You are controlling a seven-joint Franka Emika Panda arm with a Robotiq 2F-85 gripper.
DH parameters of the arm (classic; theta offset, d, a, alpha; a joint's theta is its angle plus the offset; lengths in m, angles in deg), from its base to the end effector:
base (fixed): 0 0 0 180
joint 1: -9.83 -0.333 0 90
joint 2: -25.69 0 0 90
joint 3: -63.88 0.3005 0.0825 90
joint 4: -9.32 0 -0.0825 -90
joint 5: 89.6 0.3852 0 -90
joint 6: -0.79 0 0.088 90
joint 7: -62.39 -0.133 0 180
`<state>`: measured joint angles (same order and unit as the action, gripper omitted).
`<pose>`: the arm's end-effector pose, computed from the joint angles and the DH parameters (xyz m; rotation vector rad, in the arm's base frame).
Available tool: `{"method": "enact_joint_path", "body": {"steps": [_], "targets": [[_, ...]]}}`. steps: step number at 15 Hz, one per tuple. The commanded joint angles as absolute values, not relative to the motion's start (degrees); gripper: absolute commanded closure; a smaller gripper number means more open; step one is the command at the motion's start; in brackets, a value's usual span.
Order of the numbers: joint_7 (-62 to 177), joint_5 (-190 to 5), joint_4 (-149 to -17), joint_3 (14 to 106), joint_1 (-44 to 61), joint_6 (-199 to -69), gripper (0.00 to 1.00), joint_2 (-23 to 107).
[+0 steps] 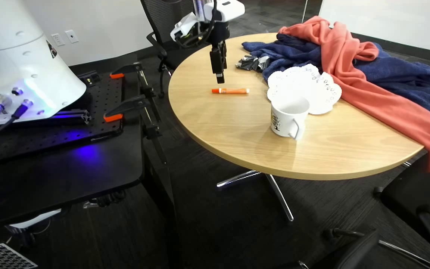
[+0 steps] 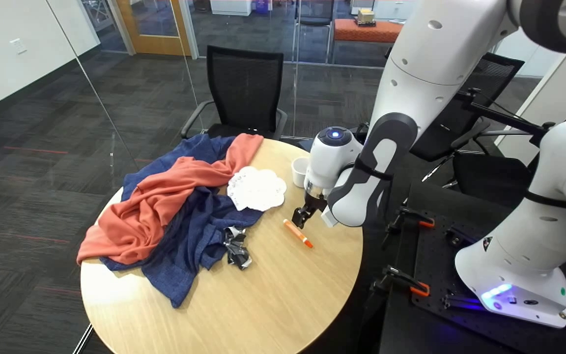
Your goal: Move the white mug to the right, place the marker inside the mug
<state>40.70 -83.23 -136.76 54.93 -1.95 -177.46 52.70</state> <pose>0.4395 0.0011 0.0697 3.0303 -0.6458 0.1705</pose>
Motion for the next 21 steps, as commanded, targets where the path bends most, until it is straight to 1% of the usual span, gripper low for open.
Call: {"method": "enact_joint_path", "body": {"steps": [1, 3, 7, 13, 21], "targets": [[41.83, -81.85, -136.49, 54.79, -2.29, -177.32, 0.0, 52.92], [41.26, -81.45, -135.86, 54.66, -2.38, -178.43, 0.0, 53.7], [42.03, -80.78, -133.52, 57.79, -0.49, -178.21, 0.0, 54.78], [41.94, -80.99, -129.23, 56.41, -2.15, -177.43, 0.0, 58.76], [42.92, -80.96, -124.59, 57.28, -0.35, -177.2, 0.0, 64.05]]}}
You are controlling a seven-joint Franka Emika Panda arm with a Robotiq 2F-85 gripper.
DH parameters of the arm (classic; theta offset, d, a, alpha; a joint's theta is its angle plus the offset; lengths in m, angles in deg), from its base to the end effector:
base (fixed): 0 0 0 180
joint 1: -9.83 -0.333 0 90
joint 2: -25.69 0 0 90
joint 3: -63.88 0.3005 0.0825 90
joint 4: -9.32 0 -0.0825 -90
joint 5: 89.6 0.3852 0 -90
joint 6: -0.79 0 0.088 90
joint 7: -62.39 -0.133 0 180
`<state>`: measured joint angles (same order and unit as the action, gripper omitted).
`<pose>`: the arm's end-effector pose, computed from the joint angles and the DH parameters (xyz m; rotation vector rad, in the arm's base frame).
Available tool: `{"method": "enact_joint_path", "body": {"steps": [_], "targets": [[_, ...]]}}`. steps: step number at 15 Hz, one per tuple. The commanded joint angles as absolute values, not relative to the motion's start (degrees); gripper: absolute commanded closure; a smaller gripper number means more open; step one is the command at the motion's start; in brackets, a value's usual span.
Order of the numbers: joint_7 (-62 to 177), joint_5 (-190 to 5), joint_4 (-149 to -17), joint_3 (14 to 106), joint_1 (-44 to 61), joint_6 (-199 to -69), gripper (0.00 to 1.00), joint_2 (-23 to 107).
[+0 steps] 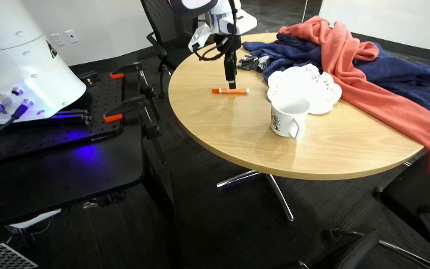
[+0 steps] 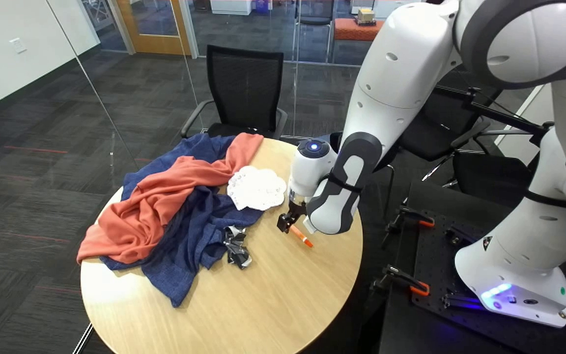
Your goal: Move the white mug to the right, place the marker inside the mug
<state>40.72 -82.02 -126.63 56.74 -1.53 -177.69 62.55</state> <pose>0.4784 0.0134 0.0318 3.0348 -0.6279 0.1853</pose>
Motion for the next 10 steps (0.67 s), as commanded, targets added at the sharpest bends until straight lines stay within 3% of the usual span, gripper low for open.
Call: {"method": "enact_joint_path", "body": {"steps": [1, 10], "targets": [[42.89, -80.91, -124.16, 57.19, -0.26, -177.18, 0.0, 64.56], [42.78, -80.79, -121.69, 56.83, 0.35, -176.15, 0.0, 67.56]]}}
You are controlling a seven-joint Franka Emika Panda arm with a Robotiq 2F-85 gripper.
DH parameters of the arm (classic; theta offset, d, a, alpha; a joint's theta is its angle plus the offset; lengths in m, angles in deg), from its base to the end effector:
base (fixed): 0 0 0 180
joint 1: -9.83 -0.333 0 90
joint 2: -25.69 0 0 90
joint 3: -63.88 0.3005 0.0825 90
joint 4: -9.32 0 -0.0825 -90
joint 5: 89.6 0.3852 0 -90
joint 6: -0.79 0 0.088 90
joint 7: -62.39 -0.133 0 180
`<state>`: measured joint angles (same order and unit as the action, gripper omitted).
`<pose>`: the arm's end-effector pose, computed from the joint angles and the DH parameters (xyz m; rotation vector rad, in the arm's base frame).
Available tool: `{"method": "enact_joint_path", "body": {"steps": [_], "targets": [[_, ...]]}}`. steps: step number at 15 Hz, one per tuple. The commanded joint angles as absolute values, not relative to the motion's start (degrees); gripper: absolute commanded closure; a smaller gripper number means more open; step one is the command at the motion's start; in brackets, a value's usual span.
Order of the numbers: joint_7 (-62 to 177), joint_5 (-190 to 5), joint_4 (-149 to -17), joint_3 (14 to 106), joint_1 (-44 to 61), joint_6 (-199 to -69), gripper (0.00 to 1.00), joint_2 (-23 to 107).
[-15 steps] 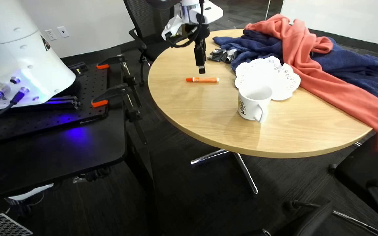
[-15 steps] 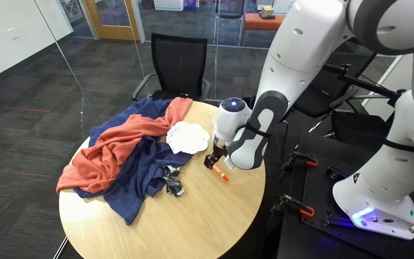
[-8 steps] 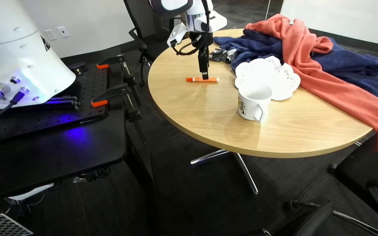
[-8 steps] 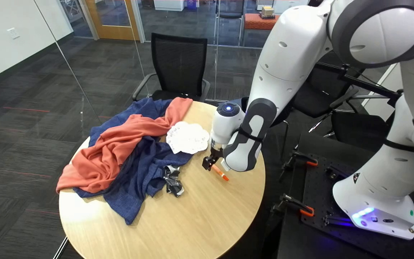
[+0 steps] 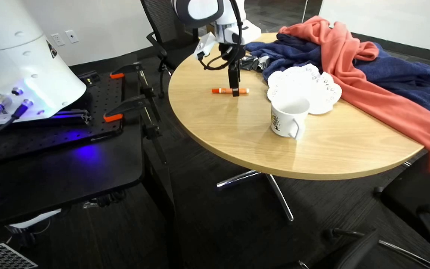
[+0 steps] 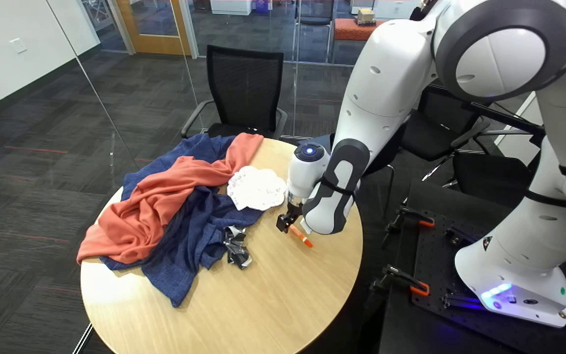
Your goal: Move the white mug to the right, place the marker inside the mug
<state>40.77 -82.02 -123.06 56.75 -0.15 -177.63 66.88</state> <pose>0.4860 0.0014 0.0100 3.0185 -0.6520 0.1663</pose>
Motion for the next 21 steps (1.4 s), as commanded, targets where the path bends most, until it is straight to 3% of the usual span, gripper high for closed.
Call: {"method": "enact_joint_path", "body": {"steps": [1, 2, 3, 10, 13, 21], "targets": [[42.66, -80.73, -121.51, 56.67, 0.22, -176.12, 0.0, 67.83], [42.71, -80.79, -121.38, 56.56, 0.13, -176.23, 0.25, 68.07], [42.71, -80.82, -121.24, 56.43, -0.01, -176.3, 0.26, 68.28], [42.4, -80.64, -120.48, 56.14, -0.41, -176.08, 0.81, 68.83], [41.95, -80.33, -121.13, 55.75, -0.95, -175.91, 1.0, 67.83], [41.92, -80.72, -125.86, 51.75, -5.0, -175.56, 0.96, 58.03]]}}
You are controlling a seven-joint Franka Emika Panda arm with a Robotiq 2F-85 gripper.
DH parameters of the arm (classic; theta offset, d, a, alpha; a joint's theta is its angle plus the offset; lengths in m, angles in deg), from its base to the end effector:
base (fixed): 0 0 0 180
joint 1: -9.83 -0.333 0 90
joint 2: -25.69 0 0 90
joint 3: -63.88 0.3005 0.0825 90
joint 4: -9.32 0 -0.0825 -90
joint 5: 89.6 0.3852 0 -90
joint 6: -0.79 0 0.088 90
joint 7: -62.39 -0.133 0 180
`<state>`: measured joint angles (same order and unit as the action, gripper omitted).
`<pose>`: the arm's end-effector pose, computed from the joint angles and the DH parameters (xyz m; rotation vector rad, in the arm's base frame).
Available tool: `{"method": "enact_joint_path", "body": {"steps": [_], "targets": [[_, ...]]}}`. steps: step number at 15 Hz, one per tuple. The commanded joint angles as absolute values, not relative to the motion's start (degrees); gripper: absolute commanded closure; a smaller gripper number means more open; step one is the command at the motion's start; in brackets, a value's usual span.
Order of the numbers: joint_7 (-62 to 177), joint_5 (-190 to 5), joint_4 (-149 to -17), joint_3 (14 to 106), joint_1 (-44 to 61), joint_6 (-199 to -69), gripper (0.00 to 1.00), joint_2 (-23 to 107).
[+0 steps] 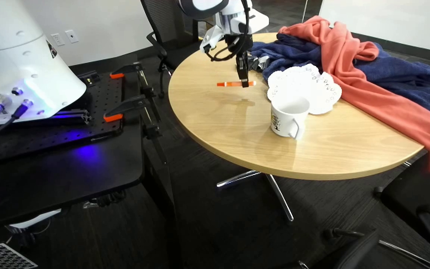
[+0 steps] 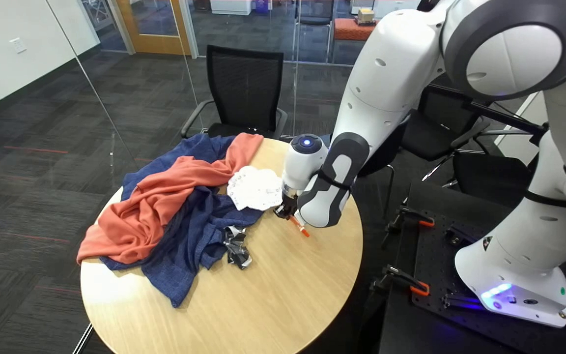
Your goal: Move the white mug to the right, place the marker inside the mug
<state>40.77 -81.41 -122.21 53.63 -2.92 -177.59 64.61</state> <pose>0.5073 -0.0035 0.0362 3.0005 -0.6536 0.2645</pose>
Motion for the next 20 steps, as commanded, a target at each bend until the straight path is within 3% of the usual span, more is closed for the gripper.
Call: {"method": "enact_joint_path", "body": {"steps": [1, 10, 16, 17, 20], "targets": [[42.07, -80.99, -126.46, 51.26, -5.44, -175.01, 0.96, 56.25], [40.89, -91.85, -127.49, 44.25, -9.07, -164.44, 0.96, 43.72], [40.15, -101.09, -127.28, 47.03, -5.77, -158.19, 0.96, 37.4], [39.3, -100.86, -125.81, 47.86, -4.46, -160.61, 0.82, 40.72], [39.39, -101.51, -126.05, 49.14, -3.69, -159.47, 0.82, 39.12]]}}
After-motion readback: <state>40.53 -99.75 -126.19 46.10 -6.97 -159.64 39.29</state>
